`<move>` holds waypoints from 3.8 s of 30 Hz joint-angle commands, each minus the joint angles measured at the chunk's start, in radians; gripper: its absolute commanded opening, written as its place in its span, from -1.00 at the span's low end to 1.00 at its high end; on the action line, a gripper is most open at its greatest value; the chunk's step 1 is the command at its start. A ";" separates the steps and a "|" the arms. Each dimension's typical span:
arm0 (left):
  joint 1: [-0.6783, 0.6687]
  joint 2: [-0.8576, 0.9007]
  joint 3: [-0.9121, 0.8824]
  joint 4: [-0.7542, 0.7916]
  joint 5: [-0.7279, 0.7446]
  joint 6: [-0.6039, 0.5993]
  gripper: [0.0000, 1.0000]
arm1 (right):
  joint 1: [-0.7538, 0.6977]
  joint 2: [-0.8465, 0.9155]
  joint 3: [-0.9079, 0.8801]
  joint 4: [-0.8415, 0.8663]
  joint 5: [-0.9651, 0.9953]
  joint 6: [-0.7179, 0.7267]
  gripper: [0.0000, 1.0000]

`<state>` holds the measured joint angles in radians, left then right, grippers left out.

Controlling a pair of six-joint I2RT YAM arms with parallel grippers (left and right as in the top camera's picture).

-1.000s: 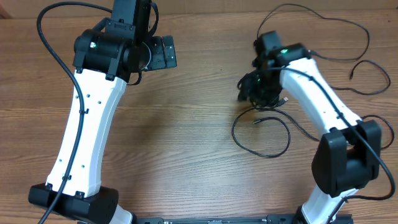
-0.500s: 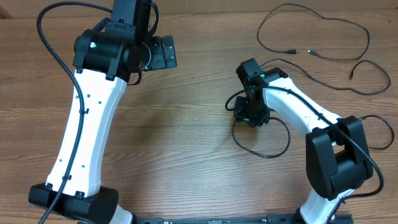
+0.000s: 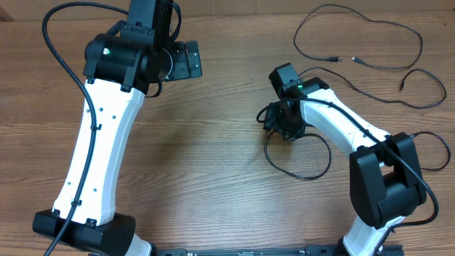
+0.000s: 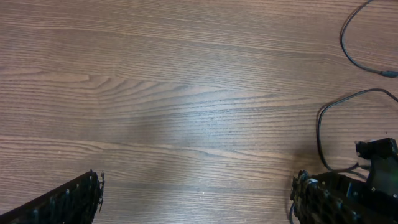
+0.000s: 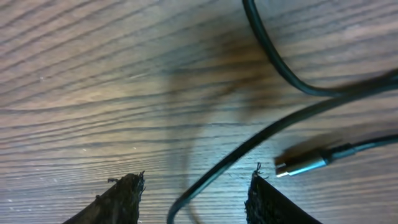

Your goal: Untangle cables

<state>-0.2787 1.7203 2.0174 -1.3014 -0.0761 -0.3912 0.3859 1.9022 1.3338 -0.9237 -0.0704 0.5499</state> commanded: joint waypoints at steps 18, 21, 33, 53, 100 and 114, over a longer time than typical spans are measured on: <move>0.003 0.009 0.012 -0.003 -0.010 -0.016 0.99 | -0.024 -0.027 -0.061 -0.006 0.054 0.080 -0.92; 0.003 0.009 0.012 -0.003 -0.010 -0.016 0.99 | -0.047 -0.027 -0.046 -0.056 0.055 0.083 -0.93; 0.003 0.009 0.012 -0.003 -0.010 -0.016 0.99 | -0.180 -0.095 -0.010 -0.201 0.090 0.084 -0.93; 0.003 0.010 0.012 0.026 -0.010 -0.016 1.00 | -0.240 -0.196 -0.024 -0.255 0.004 0.044 -0.92; 0.003 0.010 0.012 0.028 -0.010 -0.016 0.99 | -0.200 -0.147 -0.251 0.023 -0.064 -0.054 -0.25; 0.004 0.010 0.012 0.033 -0.010 -0.016 0.99 | -0.198 -0.132 -0.251 -0.103 -0.074 0.029 -0.93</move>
<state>-0.2787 1.7203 2.0174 -1.2713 -0.0761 -0.3916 0.1848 1.7668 1.0863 -0.9913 -0.1314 0.5396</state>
